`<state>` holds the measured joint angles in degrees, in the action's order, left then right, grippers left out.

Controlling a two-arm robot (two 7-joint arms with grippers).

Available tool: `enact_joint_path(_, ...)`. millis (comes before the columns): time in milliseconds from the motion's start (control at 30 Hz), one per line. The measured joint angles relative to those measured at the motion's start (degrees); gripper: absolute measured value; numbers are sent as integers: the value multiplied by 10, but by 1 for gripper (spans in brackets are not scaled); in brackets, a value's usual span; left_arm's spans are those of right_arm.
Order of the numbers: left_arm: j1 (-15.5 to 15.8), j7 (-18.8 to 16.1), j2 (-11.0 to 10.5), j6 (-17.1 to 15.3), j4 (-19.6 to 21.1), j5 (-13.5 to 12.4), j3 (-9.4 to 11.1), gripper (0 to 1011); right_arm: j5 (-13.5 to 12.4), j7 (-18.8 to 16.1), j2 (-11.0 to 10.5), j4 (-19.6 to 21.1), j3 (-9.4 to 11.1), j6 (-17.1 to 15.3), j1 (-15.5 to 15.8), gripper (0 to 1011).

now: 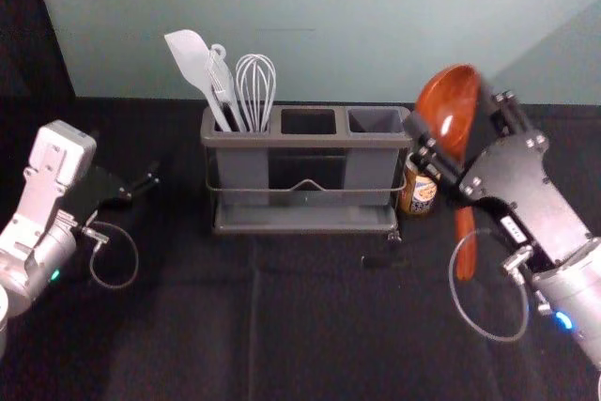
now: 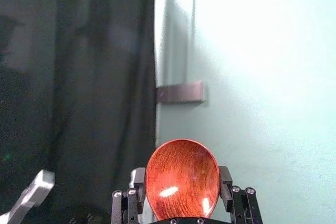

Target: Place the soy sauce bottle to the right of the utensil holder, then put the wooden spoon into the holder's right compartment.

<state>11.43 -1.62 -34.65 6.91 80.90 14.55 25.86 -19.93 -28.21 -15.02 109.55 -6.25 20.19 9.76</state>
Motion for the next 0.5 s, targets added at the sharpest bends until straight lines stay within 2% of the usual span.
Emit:
enact_joint_path(67,0,0,0,0,0,0,0,1005,-3,10,5,-1,3,16,2,836)
enact_joint_path(200,0,0,0,0,0,0,0,1005,-3,25,9,-1,5,25,3,836)
enact_joint_path(500,0,0,0,0,0,0,0,1005,-3,41,-1,-4,-2,22,-1,836)
